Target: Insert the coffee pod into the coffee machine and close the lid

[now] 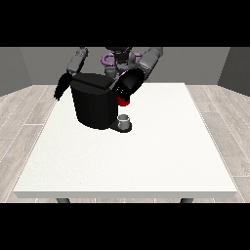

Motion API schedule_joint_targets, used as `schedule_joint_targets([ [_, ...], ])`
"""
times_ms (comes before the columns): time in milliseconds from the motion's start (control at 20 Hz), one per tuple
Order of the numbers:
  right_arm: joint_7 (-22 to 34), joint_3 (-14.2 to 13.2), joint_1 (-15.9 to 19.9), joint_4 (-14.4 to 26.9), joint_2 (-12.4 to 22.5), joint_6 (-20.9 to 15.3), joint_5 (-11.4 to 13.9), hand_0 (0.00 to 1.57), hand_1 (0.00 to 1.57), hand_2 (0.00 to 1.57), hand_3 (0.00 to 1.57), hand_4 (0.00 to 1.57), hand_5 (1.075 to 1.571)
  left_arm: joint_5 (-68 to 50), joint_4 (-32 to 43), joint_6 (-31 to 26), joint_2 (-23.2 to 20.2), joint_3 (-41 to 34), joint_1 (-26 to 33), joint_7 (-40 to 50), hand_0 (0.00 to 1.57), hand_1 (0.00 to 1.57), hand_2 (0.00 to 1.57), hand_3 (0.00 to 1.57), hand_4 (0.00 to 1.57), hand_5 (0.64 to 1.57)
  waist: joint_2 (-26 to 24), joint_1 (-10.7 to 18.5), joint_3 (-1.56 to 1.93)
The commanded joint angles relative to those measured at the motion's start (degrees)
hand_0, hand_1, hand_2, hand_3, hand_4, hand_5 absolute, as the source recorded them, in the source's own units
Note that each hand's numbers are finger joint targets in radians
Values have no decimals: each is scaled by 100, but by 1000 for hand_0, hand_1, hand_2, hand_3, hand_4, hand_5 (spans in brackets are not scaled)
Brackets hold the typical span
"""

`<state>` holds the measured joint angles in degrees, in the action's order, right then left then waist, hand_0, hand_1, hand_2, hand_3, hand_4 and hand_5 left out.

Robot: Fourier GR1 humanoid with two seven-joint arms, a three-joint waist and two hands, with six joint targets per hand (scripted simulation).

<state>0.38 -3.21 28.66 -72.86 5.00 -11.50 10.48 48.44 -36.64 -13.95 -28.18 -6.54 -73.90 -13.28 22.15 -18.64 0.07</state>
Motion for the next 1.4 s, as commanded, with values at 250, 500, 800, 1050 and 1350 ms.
schedule_joint_targets([
  [250, 49, 116, 146, 28, -194, -284, 195, 0, 0, 0, 0, 207, 1571, 318, 21, 334, -94, 173, -109, -254, 815, 815, 912, 662, 0, 1571, 187, 6, -6],
  [500, 88, 119, 42, -40, -57, -113, 178, 0, 0, 0, 0, 117, 1571, 497, 147, 298, -358, 195, -136, -203, 0, 0, 635, 508, 0, 1571, 72, -140, -4],
  [800, 219, 174, 156, -94, -111, -55, 151, 0, 0, 0, 0, 133, 1571, 457, 244, 357, -449, 78, -167, -380, 0, 0, 525, 452, 0, 1571, 114, -23, -6],
  [1050, 82, -34, -161, 146, 3, 57, -20, 0, 0, 0, 0, 0, 1571, 437, 249, 164, -174, 145, 110, -235, 0, 0, 299, 199, 0, 1571, -340, 201, -3],
  [1350, 67, 30, -874, 316, -184, 27, -50, 0, 0, 0, 0, 0, 1571, 230, 229, 62, 543, 159, 938, 4, 0, 0, 0, 0, 0, 1571, -1381, 682, -6],
])
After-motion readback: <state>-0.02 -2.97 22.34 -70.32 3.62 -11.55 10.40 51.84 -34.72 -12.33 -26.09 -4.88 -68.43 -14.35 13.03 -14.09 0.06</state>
